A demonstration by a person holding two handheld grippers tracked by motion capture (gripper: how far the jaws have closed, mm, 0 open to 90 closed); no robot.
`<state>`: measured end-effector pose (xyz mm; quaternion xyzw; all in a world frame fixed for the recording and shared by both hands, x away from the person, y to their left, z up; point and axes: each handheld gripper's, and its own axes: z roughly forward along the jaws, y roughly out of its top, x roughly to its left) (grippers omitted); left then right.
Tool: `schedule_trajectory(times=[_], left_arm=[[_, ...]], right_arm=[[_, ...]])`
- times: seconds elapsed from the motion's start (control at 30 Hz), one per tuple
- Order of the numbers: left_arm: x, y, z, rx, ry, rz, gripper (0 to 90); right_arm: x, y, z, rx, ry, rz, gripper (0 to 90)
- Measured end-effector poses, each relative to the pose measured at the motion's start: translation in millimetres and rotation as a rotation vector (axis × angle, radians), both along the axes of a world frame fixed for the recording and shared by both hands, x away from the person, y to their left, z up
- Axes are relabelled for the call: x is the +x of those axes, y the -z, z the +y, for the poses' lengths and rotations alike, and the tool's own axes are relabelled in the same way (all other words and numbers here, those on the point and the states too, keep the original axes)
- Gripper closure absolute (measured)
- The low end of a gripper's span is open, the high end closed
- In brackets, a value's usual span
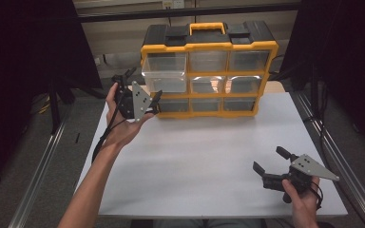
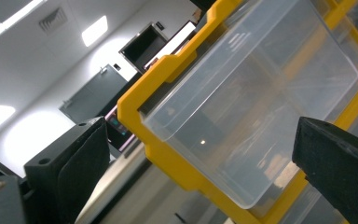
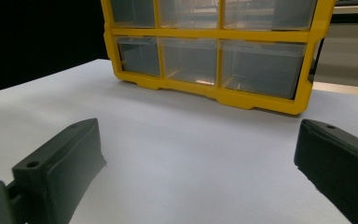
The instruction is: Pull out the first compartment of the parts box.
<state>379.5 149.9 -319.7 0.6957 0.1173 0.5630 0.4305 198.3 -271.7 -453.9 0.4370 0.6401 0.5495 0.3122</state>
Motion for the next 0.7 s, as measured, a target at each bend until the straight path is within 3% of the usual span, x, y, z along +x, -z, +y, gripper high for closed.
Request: schedule_trajectory(times=[0.23, 0.33, 0.37, 0.43, 0.57, 0.7], left_arm=[[1.6, 5.2, 8.3, -0.175, 0.013, 0.141, 3.0], [4.8, 9.3, 12.9, -0.249, 0.036, 0.247, 4.4], [4.6, 11.3, 13.6, -0.280, 0.029, 0.264, 4.4], [4.1, 14.2, 16.0, -0.335, 0.029, 0.278, 4.7], [2.2, 20.3, 17.7, -0.393, 0.022, 0.324, 4.3], [-2.3, 32.3, 21.2, -0.443, -0.040, 0.347, 7.6]], right_arm=[[0.3, 0.0, 1.0, -0.004, -0.003, 0.006, 0.6], [0.9, 0.1, 1.3, -0.007, -0.004, 0.004, 0.6], [0.7, 0.0, 1.6, -0.009, -0.005, 0.005, 0.6], [0.7, 0.1, 2.5, -0.007, -0.008, 0.008, 0.6], [1.0, 0.7, 2.4, -0.011, -0.012, 0.008, 0.5], [0.0, 0.4, 1.8, -0.009, -0.013, 0.014, 0.5]])
